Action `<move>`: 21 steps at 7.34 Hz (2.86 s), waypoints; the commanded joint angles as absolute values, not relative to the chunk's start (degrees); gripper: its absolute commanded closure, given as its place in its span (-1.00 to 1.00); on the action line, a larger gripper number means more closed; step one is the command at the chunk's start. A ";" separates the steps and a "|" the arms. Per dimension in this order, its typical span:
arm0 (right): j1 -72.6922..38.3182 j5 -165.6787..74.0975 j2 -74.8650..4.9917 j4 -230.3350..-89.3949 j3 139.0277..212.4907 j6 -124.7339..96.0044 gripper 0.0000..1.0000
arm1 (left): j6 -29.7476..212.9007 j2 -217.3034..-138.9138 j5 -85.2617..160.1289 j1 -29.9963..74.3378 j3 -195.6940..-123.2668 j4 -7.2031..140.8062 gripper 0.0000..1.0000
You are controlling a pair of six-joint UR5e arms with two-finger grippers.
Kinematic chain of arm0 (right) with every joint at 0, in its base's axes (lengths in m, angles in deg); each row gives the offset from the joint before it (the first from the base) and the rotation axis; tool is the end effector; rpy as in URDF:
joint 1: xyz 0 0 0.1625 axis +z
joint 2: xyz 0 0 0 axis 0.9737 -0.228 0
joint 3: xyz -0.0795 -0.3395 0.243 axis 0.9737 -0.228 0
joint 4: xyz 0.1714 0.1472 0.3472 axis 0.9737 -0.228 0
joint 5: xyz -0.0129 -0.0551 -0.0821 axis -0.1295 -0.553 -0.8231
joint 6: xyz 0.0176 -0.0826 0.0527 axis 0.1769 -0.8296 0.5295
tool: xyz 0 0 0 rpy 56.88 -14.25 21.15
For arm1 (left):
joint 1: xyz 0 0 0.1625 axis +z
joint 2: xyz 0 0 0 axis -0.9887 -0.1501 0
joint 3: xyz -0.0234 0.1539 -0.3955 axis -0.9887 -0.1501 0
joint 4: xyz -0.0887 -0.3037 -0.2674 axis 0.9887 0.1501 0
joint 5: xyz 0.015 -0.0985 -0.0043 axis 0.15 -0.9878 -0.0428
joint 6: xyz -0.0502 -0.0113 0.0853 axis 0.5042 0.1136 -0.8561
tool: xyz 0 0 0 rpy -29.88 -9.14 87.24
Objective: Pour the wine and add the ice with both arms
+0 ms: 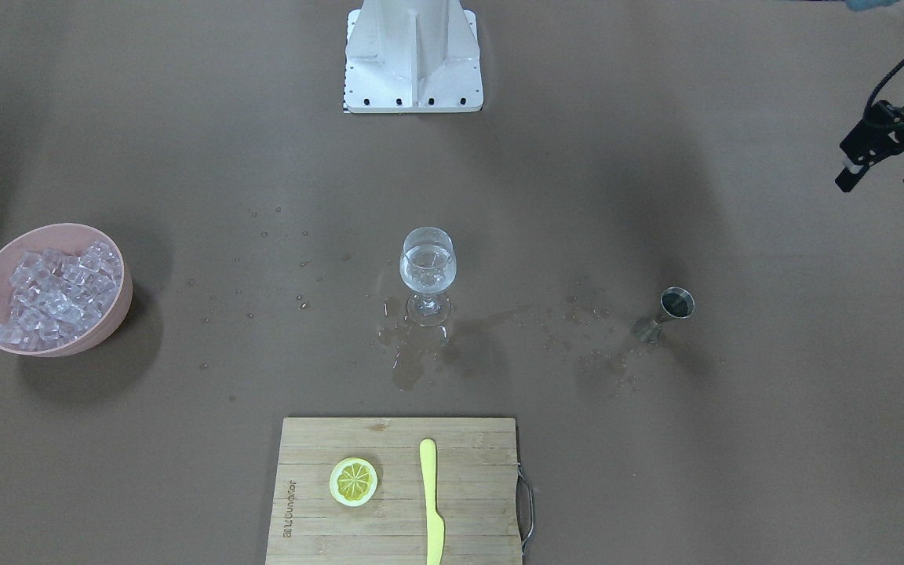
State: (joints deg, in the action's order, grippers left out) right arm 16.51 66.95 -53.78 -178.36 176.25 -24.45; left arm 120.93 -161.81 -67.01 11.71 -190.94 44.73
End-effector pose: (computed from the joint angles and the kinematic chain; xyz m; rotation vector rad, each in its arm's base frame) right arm 0.0909 -0.4955 0.6251 -0.0298 -0.7993 0.1644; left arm 0.0937 -0.4676 0.3556 0.2486 0.8675 -0.1671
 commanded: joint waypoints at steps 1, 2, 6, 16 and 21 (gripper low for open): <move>16.35 66.98 -53.81 -178.30 176.10 -24.45 -1.00 | 133.84 -162.90 -58.86 22.78 -197.94 44.65 -0.96; 16.35 67.07 -53.98 -178.30 176.10 -24.45 -1.00 | 137.45 -163.60 -54.54 26.66 -198.93 44.65 -0.96; 16.00 67.42 -53.90 -178.30 176.10 -24.45 -1.00 | 163.53 -164.92 -21.88 50.46 -198.76 39.75 -0.96; 14.77 67.33 -53.11 -178.22 176.02 -24.01 -1.00 | 187.41 -178.29 13.25 62.64 -173.12 30.93 -0.96; 14.59 67.51 -53.20 -178.22 176.02 -23.92 -1.00 | 187.41 -178.38 16.95 62.38 -168.63 31.38 -0.96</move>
